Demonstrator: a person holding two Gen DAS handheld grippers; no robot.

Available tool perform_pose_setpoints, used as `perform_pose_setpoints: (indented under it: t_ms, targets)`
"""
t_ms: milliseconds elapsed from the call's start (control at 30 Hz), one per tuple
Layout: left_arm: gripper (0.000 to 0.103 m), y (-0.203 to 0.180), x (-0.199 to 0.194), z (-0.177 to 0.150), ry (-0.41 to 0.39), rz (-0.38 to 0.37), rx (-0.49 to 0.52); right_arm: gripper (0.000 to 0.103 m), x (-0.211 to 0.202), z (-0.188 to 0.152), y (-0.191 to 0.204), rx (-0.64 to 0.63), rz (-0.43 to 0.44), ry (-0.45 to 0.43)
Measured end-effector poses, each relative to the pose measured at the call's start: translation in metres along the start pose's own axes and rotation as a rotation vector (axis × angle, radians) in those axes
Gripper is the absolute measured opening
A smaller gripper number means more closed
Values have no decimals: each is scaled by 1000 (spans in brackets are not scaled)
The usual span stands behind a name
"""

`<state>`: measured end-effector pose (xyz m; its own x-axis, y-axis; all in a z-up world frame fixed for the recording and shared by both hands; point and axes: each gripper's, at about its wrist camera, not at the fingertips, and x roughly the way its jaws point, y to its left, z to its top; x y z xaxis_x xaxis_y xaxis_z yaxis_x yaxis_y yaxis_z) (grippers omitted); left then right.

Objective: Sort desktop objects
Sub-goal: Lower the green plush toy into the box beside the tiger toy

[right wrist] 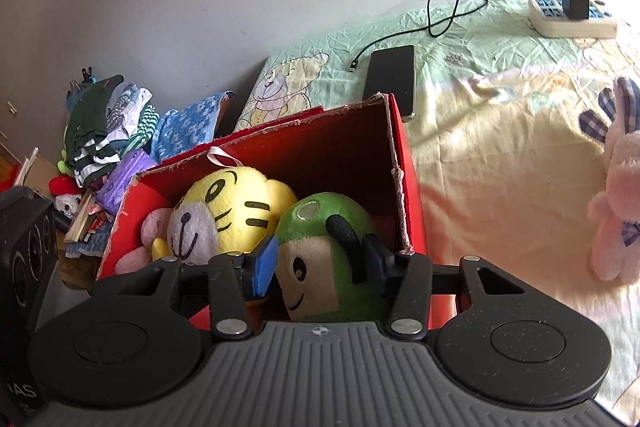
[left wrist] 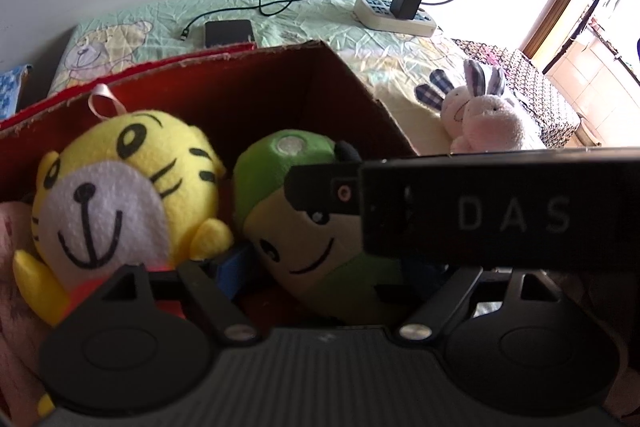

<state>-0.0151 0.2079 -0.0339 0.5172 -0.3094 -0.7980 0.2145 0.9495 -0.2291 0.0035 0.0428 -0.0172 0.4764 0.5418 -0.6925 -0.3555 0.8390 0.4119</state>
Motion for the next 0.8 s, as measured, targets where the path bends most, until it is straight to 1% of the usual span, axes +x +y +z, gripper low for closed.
perform_pose_setpoints:
  t_ms: [233, 500, 800]
  targets:
    - [86, -1, -1, -1, 6, 12, 3, 48, -2, -4, -6, 23, 28, -39]
    - [90, -5, 1, -1, 17, 27, 10, 46, -3, -6, -7, 10, 36, -48]
    - [94, -8, 3, -2, 10, 47, 12, 46, -5, -9, -9, -4, 54, -60]
